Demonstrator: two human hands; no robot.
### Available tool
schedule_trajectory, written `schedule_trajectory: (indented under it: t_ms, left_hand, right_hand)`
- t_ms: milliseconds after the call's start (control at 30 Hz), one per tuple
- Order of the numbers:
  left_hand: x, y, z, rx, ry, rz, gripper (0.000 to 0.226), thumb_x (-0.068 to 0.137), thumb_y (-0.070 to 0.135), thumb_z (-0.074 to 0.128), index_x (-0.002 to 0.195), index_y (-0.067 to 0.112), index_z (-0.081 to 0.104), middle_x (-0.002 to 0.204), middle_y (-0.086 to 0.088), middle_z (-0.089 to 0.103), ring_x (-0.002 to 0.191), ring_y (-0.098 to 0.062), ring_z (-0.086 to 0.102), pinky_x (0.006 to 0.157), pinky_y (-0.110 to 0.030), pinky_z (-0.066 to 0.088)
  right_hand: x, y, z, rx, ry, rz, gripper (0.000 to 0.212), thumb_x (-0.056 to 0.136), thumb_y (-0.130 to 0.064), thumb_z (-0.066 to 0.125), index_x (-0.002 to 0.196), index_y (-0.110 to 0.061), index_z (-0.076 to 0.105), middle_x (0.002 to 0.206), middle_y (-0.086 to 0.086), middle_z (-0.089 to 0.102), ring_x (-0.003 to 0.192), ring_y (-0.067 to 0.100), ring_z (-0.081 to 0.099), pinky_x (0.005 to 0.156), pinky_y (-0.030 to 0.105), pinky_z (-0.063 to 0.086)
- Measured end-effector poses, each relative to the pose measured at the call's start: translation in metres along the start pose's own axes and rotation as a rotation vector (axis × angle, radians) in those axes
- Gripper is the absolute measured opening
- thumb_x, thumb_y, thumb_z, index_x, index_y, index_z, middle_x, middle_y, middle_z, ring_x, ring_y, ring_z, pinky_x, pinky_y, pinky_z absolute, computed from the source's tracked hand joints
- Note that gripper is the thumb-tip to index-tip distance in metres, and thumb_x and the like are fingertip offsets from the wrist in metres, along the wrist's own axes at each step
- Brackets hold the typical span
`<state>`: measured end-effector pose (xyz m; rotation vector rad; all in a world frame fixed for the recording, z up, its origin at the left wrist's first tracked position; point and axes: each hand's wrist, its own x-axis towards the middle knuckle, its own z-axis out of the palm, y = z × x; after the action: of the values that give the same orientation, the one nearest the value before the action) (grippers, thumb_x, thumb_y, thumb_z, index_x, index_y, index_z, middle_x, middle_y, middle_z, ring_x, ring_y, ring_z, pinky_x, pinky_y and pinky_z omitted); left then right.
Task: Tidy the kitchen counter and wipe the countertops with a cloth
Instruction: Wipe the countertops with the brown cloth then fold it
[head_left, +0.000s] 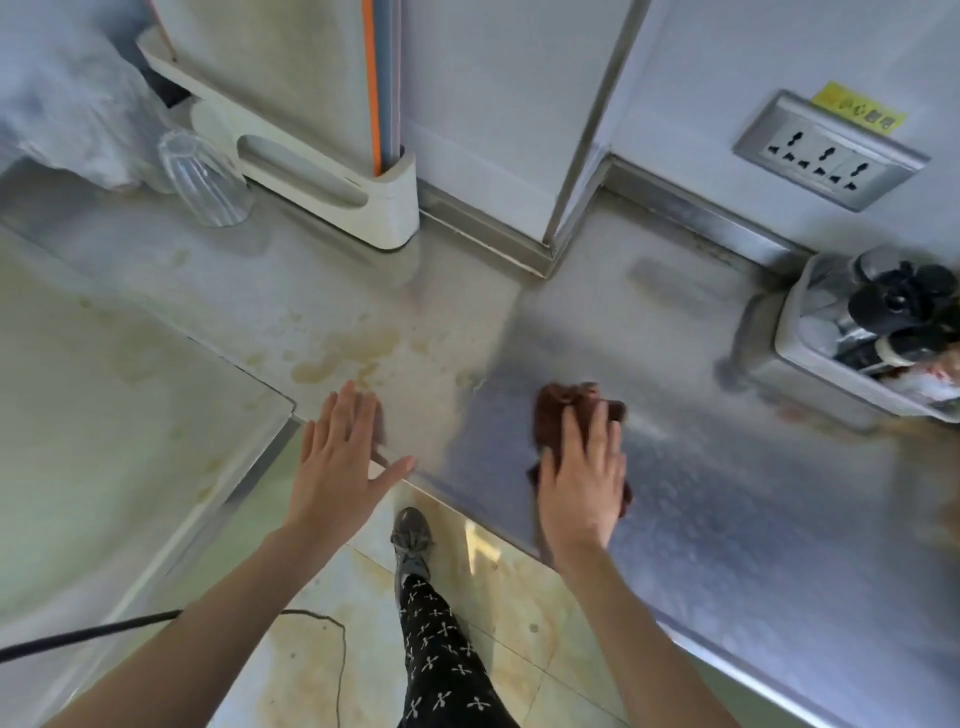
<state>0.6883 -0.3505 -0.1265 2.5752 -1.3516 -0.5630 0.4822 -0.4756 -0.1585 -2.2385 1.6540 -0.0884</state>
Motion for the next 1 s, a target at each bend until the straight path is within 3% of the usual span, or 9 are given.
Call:
schedule_trajectory:
  t_ms: [133, 233, 333, 500, 567, 633, 767, 933, 1000]
  left_hand:
    - [0.024, -0.034, -0.023, 0.057, -0.016, -0.133, 0.117, 0.061, 0.086, 0.025, 0.146, 0.009, -0.001, 0.155, -0.014, -0.009, 0.143, -0.03, -0.005, 0.114, -0.045, 0.004]
    - [0.042, -0.047, -0.034, 0.078, -0.104, -0.167, 0.127, 0.058, 0.086, 0.039, 0.145, 0.009, -0.013, 0.153, -0.013, -0.019, 0.142, -0.028, -0.015, 0.115, -0.045, 0.0]
    - [0.057, -0.055, -0.04, 0.095, -0.144, -0.157, 0.129, 0.057, 0.083, 0.046, 0.143, 0.01, -0.018, 0.152, -0.012, -0.024, 0.141, -0.027, -0.019, 0.114, -0.044, -0.003]
    - [0.068, -0.064, -0.046, 0.099, -0.209, -0.147, 0.13, 0.06, 0.077, 0.054, 0.141, 0.012, -0.023, 0.152, -0.008, -0.027, 0.14, -0.023, -0.021, 0.115, -0.043, -0.004]
    - [0.07, -0.067, -0.047, 0.102, -0.224, -0.115, 0.127, 0.063, 0.075, 0.055, 0.141, 0.012, -0.024, 0.151, -0.007, -0.027, 0.14, -0.022, -0.021, 0.116, -0.042, -0.003]
    - [0.071, -0.069, -0.048, 0.101, -0.253, -0.086, 0.126, 0.063, 0.076, 0.052, 0.141, 0.011, -0.023, 0.152, -0.008, -0.026, 0.141, -0.022, -0.02, 0.116, -0.042, -0.001]
    - [0.073, -0.07, -0.05, 0.109, -0.303, -0.085, 0.124, 0.065, 0.077, 0.049, 0.141, 0.01, -0.023, 0.151, -0.008, -0.028, 0.141, -0.022, -0.021, 0.116, -0.04, -0.001]
    - [0.075, -0.072, -0.048, 0.115, -0.323, -0.081, 0.123, 0.066, 0.079, 0.044, 0.132, 0.01, -0.033, 0.149, -0.009, -0.031, 0.14, -0.024, -0.022, 0.116, -0.043, -0.001]
    - [0.075, -0.072, -0.049, 0.117, -0.332, -0.07, 0.121, 0.065, 0.08, 0.042, 0.128, 0.012, -0.036, 0.144, -0.006, -0.036, 0.14, -0.024, -0.023, 0.116, -0.044, -0.001]
  right_hand:
    - [0.039, -0.003, -0.006, 0.089, 0.11, 0.329, 0.051, 0.096, -0.026, 0.041, 0.145, -0.019, 0.03, 0.157, 0.008, 0.008, 0.144, 0.032, 0.005, 0.116, 0.045, 0.009]
    - [0.046, -0.044, 0.006, 0.146, 0.147, 0.418, 0.049, 0.095, -0.022, 0.041, 0.143, -0.013, 0.034, 0.156, 0.013, 0.01, 0.142, 0.037, 0.009, 0.115, 0.049, 0.013]
    - [0.037, -0.102, 0.026, 0.096, 0.073, 0.22, 0.05, 0.092, -0.022, 0.043, 0.14, -0.01, 0.038, 0.153, 0.019, 0.019, 0.138, 0.044, 0.019, 0.11, 0.054, 0.021]
    - [0.016, -0.168, 0.052, 0.01, -0.107, -0.277, 0.065, 0.084, -0.024, 0.059, 0.143, -0.017, 0.034, 0.154, 0.012, 0.02, 0.14, 0.038, 0.019, 0.11, 0.046, 0.01]
    - [0.025, -0.159, 0.047, -0.03, -0.19, -0.438, 0.064, 0.089, -0.027, 0.053, 0.146, -0.022, 0.025, 0.157, 0.006, 0.01, 0.143, 0.032, 0.008, 0.11, 0.044, 0.002]
    - [0.036, -0.139, 0.035, -0.025, -0.223, -0.453, 0.062, 0.09, -0.033, 0.043, 0.147, -0.026, 0.019, 0.156, -0.001, -0.003, 0.142, 0.025, -0.005, 0.108, 0.047, -0.004]
    - [0.063, -0.079, 0.009, -0.035, -0.074, -0.123, 0.056, 0.092, -0.031, 0.045, 0.145, -0.024, 0.028, 0.158, 0.003, 0.005, 0.144, 0.029, 0.004, 0.111, 0.049, 0.019]
    - [0.095, -0.046, -0.003, 0.135, 0.202, 0.459, 0.052, 0.093, -0.024, 0.048, 0.143, -0.015, 0.034, 0.156, 0.014, 0.012, 0.142, 0.034, 0.011, 0.113, 0.047, 0.012]
    - [0.103, -0.072, 0.005, 0.158, 0.252, 0.519, 0.05, 0.093, -0.024, 0.049, 0.14, -0.012, 0.039, 0.155, 0.015, 0.015, 0.142, 0.035, 0.014, 0.111, 0.047, 0.015]
